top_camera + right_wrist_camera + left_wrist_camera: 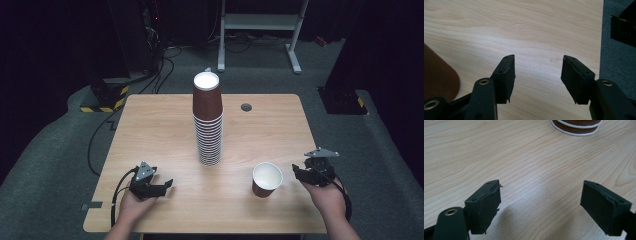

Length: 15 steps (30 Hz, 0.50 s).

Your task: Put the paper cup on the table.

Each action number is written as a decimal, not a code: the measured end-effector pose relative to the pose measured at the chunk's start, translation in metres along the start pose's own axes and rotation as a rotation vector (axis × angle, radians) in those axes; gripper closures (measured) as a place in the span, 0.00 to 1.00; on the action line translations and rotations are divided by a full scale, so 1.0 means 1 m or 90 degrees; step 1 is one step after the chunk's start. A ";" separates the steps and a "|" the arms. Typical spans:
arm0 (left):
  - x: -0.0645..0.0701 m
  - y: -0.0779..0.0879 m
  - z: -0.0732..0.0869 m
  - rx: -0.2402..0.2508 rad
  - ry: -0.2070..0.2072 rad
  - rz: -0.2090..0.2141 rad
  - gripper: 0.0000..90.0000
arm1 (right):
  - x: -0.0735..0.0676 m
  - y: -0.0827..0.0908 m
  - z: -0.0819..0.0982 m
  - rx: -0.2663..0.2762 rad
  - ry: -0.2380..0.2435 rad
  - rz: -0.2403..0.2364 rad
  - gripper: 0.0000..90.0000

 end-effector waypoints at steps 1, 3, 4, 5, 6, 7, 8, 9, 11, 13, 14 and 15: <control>0.000 0.000 0.000 0.001 -0.002 0.000 0.19 | 0.001 -0.004 0.004 0.004 -0.006 0.003 0.47; 0.000 0.000 0.000 0.000 -0.003 0.001 0.19 | 0.002 -0.011 0.011 0.016 -0.020 0.007 0.45; 0.000 0.000 0.000 -0.002 -0.002 0.001 0.19 | 0.002 -0.014 0.014 0.018 -0.023 0.008 0.45; 0.000 -0.001 0.000 -0.003 0.001 0.002 0.19 | 0.001 -0.018 0.019 0.018 -0.030 0.007 0.43; 0.000 -0.001 0.001 -0.007 0.001 0.003 0.19 | 0.000 -0.022 0.023 0.022 -0.035 0.006 0.42; 0.000 -0.002 0.001 -0.013 0.003 0.004 0.19 | -0.001 -0.026 0.027 0.025 -0.038 0.006 0.40; 0.000 -0.004 0.003 -0.027 0.005 0.002 0.19 | -0.001 -0.030 0.031 0.028 -0.042 0.006 0.39; -0.001 -0.005 0.004 -0.040 0.008 0.000 0.18 | -0.003 -0.033 0.035 0.030 -0.049 0.004 0.37; -0.002 -0.008 0.007 -0.066 0.003 -0.013 0.17 | -0.004 -0.037 0.040 0.041 -0.057 0.007 0.34; -0.001 -0.008 0.007 -0.066 0.004 -0.012 0.17 | -0.006 -0.040 0.044 0.048 -0.069 0.002 0.32; -0.001 -0.008 0.007 -0.065 0.006 -0.013 0.17 | -0.007 -0.040 0.045 0.051 -0.071 -0.002 0.31; -0.002 -0.008 0.007 -0.066 0.006 -0.014 0.16 | -0.008 -0.042 0.047 0.051 -0.075 -0.001 0.30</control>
Point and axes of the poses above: each handheld gripper's, and its own axes: y roughly backward along the jaws, z roughly out of its underside, x roughly to its right, the point moved 10 cm from there along -y, roughly forward along the jaws, and after that the axes turned 7 degrees about z, right-handed, at the moved point
